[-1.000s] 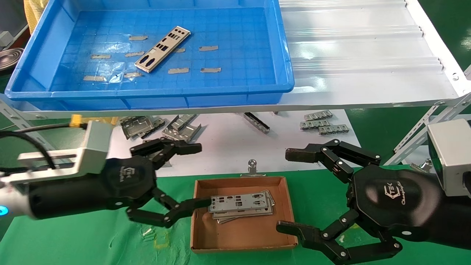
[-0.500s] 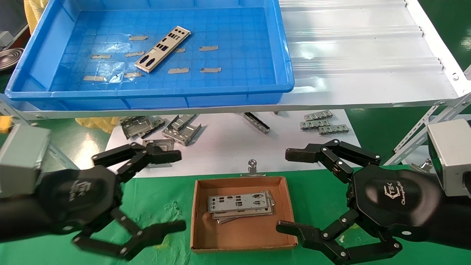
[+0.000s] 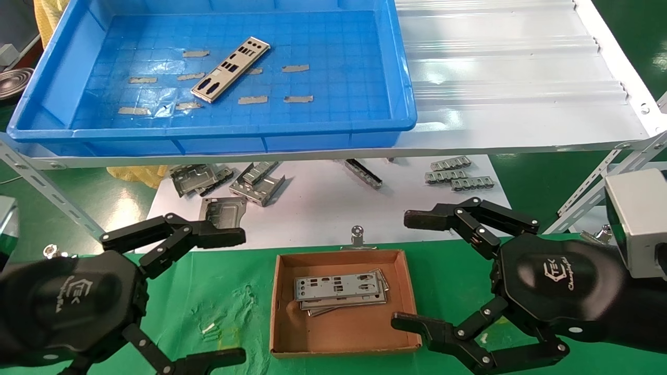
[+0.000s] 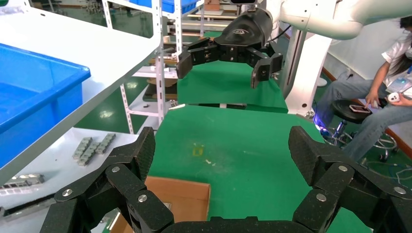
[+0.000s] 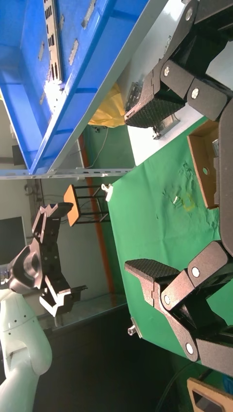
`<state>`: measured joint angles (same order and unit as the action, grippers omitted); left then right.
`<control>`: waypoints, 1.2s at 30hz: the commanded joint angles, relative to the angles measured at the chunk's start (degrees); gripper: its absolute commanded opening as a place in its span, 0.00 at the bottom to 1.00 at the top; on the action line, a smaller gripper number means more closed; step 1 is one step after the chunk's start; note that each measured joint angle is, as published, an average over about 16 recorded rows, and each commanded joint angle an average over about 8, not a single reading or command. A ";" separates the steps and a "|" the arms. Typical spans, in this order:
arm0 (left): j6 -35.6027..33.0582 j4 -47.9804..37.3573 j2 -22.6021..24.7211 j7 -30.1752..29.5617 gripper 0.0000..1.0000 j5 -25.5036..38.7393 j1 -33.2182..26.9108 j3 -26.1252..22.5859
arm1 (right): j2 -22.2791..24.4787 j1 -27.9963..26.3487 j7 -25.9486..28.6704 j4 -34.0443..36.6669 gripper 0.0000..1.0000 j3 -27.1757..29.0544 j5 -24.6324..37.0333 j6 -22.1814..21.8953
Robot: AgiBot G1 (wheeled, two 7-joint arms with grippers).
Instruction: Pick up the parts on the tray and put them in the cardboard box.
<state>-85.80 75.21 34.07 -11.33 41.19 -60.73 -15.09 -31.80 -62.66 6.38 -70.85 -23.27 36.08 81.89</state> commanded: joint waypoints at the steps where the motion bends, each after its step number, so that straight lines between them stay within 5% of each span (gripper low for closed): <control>1: 0.01 -0.21 0.11 0.12 1.00 0.03 -0.08 -0.11 | 0.00 0.00 0.00 0.00 1.00 0.00 0.00 0.00; 36: 0.13 -1.66 0.94 0.61 1.00 0.66 -0.81 -0.91 | 0.00 0.00 0.00 0.01 1.00 0.00 0.00 0.00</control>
<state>-85.67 73.57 35.00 -10.74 41.84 -61.53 -16.00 -31.80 -62.65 6.38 -70.84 -23.27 36.08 81.89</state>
